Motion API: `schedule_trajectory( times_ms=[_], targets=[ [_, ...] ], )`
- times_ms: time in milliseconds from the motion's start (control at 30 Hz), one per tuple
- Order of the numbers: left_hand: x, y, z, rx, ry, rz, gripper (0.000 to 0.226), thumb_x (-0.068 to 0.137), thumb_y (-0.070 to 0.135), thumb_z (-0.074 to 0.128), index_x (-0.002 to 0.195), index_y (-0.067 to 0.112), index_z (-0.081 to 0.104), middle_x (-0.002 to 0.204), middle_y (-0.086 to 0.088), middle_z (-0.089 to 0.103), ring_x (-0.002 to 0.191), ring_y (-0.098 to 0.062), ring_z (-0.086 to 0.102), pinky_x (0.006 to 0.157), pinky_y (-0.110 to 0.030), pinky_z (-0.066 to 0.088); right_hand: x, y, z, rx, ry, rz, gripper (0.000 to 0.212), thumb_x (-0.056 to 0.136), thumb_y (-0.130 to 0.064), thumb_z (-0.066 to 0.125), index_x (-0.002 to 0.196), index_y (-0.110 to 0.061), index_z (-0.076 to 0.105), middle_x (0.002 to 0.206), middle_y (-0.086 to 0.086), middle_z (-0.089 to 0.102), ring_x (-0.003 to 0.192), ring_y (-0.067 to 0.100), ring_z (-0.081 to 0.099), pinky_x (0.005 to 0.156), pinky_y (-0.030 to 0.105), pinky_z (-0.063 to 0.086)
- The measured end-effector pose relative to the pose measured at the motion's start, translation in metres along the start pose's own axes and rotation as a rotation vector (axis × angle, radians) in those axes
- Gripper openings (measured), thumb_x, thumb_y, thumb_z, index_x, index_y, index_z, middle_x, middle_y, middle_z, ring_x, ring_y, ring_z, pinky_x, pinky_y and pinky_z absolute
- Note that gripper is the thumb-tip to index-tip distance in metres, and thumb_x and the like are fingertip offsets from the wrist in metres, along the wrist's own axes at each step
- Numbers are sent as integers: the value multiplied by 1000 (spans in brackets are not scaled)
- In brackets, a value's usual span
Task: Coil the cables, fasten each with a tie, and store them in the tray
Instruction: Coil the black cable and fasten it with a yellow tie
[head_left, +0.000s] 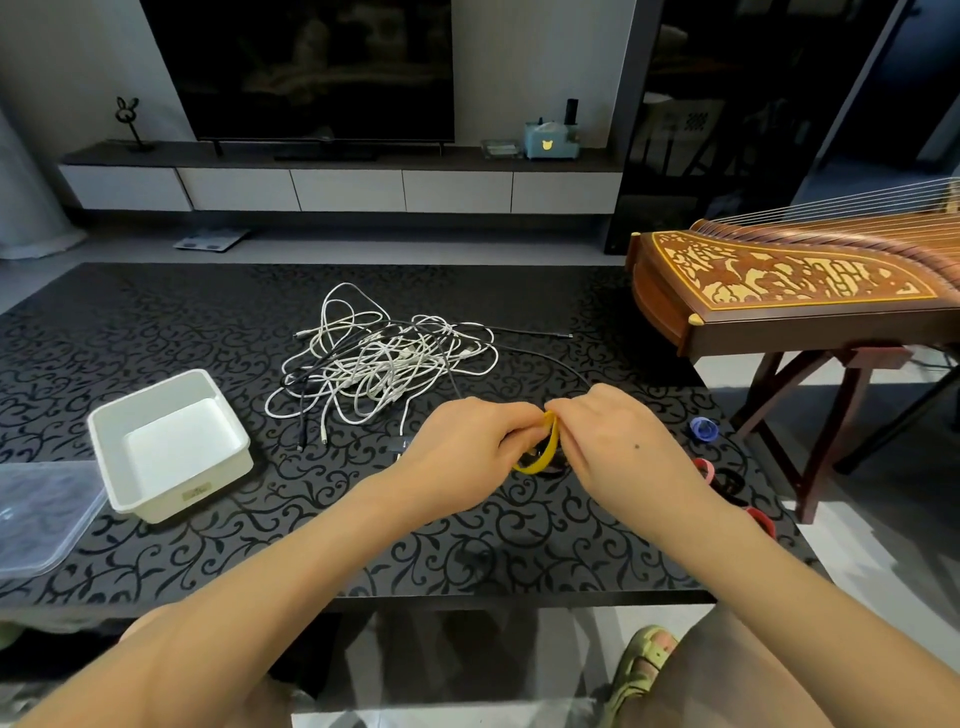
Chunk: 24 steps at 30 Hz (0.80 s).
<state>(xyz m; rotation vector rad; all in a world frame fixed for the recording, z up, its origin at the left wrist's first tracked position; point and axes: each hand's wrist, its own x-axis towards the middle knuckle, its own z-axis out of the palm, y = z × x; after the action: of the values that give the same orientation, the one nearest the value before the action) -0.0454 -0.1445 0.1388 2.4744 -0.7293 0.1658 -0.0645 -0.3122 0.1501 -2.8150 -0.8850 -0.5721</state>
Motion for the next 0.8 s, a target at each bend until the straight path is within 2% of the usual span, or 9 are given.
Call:
schedule_trajectory(
  times_ms=[100, 233, 333, 433, 500, 567, 667, 733, 800],
  targets=[
    [-2, 1, 0, -2, 0, -6, 21, 98, 27, 48, 101, 22, 68, 63, 8, 56, 62, -14, 46, 63, -25, 28, -1, 1, 1, -2, 106, -19, 16, 65, 10, 76, 74, 2, 67, 62, 10, 63, 55, 28, 58, 51, 35, 52],
    [-2, 0, 0, -32, 2, -31, 23, 99, 25, 46, 107, 22, 68, 76, 0, 67, 68, -17, 54, 67, -28, 38, -3, 2, 2, -39, 171, -41, 15, 70, 2, 79, 67, -2, 66, 56, 7, 60, 49, 25, 55, 47, 29, 49],
    [-3, 0, 0, -47, -21, -38, 24, 99, 27, 45, 103, 22, 68, 69, 2, 62, 62, -13, 46, 60, -20, 32, -3, 5, 1, -63, 212, -9, 19, 74, -6, 78, 61, -5, 64, 51, 6, 57, 47, 25, 53, 42, 27, 43],
    [-2, 1, 0, -33, -33, -50, 24, 99, 27, 44, 96, 20, 67, 58, 3, 52, 55, -14, 42, 58, -26, 26, -1, 6, -5, -166, 176, -67, 31, 57, -4, 87, 54, -10, 57, 48, 2, 52, 45, 21, 50, 39, 22, 33],
    [-1, 2, -1, 3, -52, -34, 23, 99, 25, 44, 87, 17, 62, 53, 5, 43, 52, -11, 40, 57, -27, 23, -1, 5, -9, -199, 96, -146, 30, 55, -6, 86, 58, -11, 56, 53, 2, 52, 51, 21, 52, 39, 24, 32],
    [-3, 2, -1, 27, -83, -14, 24, 99, 22, 44, 81, 12, 56, 52, 3, 39, 51, -12, 38, 56, -27, 22, 0, 7, -13, -170, -36, -221, 23, 66, -9, 79, 68, -12, 56, 63, 1, 52, 62, 23, 54, 43, 27, 34],
    [-8, 2, -1, 5, -131, -2, 24, 100, 26, 42, 91, 13, 61, 50, 4, 38, 52, -8, 41, 56, -26, 24, 4, 21, -24, -16, -197, -168, 19, 92, -15, 51, 75, -17, 42, 73, -5, 38, 75, 21, 43, 59, 37, 40],
    [-11, 2, -2, -60, -106, 3, 23, 101, 27, 42, 103, 22, 64, 47, 7, 38, 52, -2, 43, 55, -23, 28, 5, 27, -33, 33, -92, -202, 24, 92, -15, 45, 69, -17, 37, 68, -6, 35, 68, 18, 36, 54, 42, 40],
    [-11, 4, -3, -24, -86, 55, 26, 101, 26, 40, 112, 21, 63, 50, 10, 40, 53, -2, 43, 57, -25, 31, 6, 29, -38, -28, 20, -283, 24, 88, -15, 42, 65, -16, 38, 63, -3, 37, 64, 20, 36, 44, 40, 39]
  ],
)
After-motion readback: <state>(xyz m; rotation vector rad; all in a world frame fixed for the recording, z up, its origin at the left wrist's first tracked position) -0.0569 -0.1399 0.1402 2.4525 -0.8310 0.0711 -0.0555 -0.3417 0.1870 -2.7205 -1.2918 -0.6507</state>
